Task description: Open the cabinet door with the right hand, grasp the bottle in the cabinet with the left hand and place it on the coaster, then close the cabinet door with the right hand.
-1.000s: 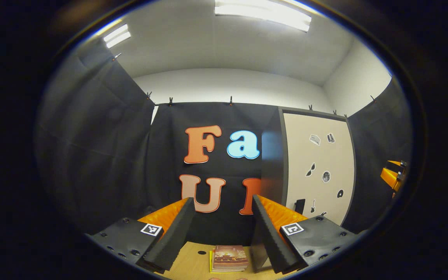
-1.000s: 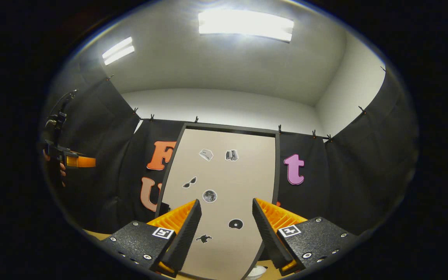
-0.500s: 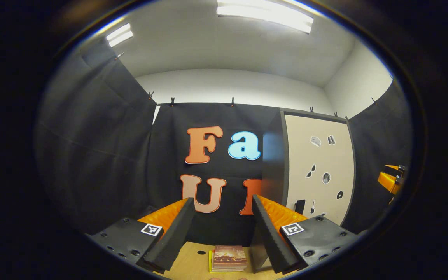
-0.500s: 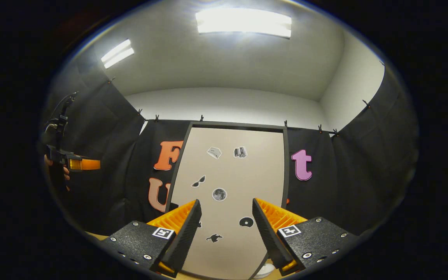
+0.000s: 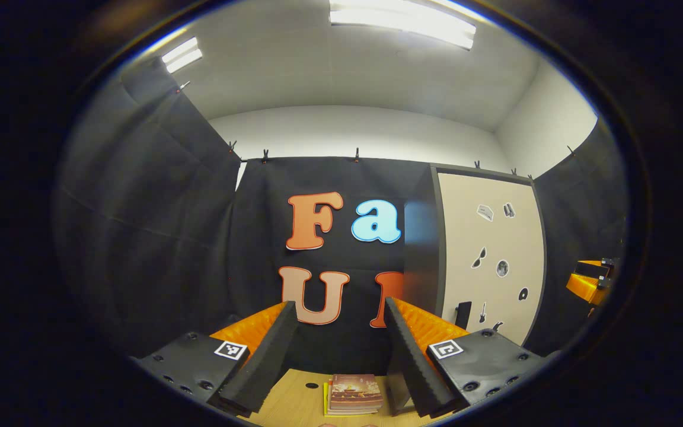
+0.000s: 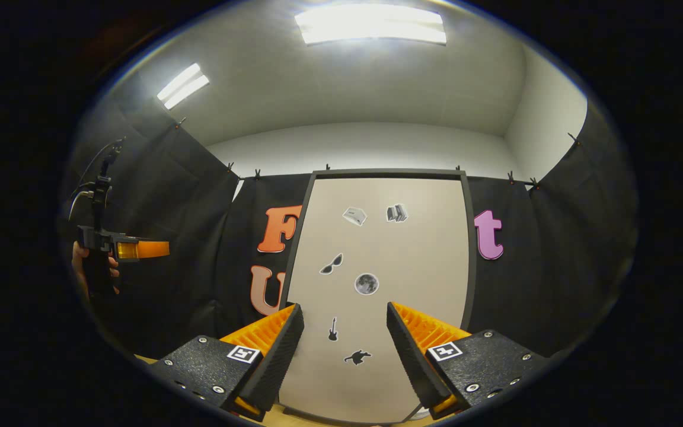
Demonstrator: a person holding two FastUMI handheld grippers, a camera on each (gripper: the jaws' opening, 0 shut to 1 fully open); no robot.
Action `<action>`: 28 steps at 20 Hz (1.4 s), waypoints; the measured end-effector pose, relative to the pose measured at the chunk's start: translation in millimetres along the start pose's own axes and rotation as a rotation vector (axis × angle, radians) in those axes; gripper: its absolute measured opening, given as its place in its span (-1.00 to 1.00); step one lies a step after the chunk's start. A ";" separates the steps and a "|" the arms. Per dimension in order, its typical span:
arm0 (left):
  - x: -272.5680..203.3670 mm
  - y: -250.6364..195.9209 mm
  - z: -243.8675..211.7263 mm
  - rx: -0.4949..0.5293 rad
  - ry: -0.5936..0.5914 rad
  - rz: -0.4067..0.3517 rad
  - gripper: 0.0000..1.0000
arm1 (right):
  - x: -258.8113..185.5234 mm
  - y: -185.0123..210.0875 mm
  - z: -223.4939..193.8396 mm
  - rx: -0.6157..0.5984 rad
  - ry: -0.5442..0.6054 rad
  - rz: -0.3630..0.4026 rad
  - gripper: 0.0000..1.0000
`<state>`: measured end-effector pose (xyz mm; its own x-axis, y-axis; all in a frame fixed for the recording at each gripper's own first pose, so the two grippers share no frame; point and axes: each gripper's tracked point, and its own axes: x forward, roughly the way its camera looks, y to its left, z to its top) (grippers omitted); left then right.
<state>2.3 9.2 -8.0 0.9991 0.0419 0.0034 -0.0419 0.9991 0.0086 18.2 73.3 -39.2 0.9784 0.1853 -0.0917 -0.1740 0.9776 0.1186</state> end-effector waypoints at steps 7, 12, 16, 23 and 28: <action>-11.1 32.5 -11.5 0.003 0.014 0.041 0.82 | 43.1 48.8 -50.2 0.074 0.121 0.093 0.80; 2.3 55.5 -17.2 0.036 0.037 0.087 1.00 | 87.0 78.1 -88.5 0.110 0.199 0.118 0.76; 8.9 74.5 -21.4 0.052 0.046 0.112 0.92 | 120.4 93.9 -118.8 0.106 0.270 0.111 0.74; 5.1 103.5 -32.1 0.055 0.060 0.157 0.83 | 162.8 97.4 -149.7 0.079 0.321 0.029 0.65; 3.4 122.3 -44.2 0.056 0.086 0.193 1.00 | 181.7 95.4 -165.6 0.058 0.362 -0.037 0.46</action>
<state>0.7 131.9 -51.1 0.9690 0.2356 -0.0748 -0.2305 0.9704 0.0718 160.9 216.8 -208.3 0.8791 0.1831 -0.4402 -0.1220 0.9790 0.1636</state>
